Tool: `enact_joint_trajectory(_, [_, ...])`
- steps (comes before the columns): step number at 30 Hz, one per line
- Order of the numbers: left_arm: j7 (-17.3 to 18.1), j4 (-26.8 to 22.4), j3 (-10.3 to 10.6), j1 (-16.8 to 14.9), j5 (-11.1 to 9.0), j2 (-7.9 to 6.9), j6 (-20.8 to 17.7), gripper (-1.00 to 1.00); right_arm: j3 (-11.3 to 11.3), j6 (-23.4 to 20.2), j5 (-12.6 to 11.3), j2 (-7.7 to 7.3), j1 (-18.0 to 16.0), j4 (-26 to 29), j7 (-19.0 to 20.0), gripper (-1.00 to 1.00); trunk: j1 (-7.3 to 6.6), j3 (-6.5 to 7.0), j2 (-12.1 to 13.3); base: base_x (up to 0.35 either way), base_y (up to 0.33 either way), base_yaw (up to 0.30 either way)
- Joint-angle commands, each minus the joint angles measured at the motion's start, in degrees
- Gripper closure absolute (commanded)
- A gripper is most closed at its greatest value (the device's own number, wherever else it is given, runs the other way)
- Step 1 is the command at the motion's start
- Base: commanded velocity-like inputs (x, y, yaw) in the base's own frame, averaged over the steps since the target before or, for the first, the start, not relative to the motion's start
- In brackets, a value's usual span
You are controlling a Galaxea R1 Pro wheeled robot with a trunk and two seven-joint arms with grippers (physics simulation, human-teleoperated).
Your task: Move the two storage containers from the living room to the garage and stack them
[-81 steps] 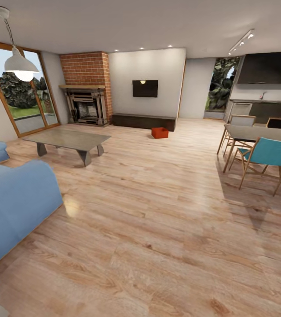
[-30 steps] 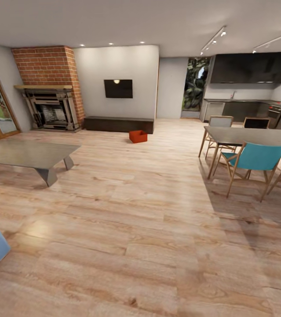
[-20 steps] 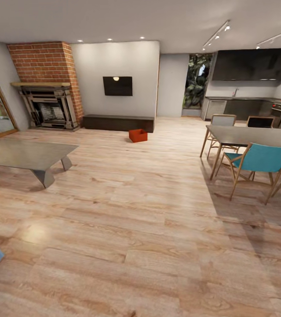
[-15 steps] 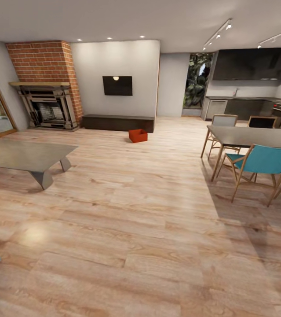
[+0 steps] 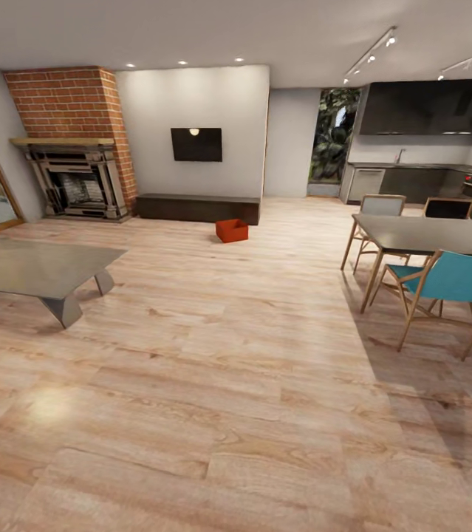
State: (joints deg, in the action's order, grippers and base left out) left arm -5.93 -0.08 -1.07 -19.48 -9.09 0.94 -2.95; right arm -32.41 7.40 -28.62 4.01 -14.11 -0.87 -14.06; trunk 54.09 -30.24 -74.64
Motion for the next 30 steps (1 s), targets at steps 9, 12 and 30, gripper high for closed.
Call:
enact_joint_trajectory(9, [-0.14,-0.01,-0.07,-0.04,-0.34,0.03,-0.14,-1.00,-0.46,0.25,-0.56,0.03,-0.04,-0.09,-0.09,-1.00,0.03,0.45,-0.02,0.321,0.000,0.000])
enact_joint_trajectory(12, [-0.14,-0.01,-0.07,-0.04,-0.32,0.03,-0.13,-1.00,-0.46,0.25,-0.56,0.03,-0.04,-0.09,-0.09,-1.00,0.03,0.63,-0.02,0.321,0.000,0.000])
enact_joint_trajectory(30, [-0.15,-0.01,-0.06,-0.04,-0.32,0.03,-0.13,-1.00,-0.46,0.24,-0.59,0.09,-0.04,-0.09,-0.09,-1.00,0.03,0.93,-0.02,0.321,0.000,0.000])
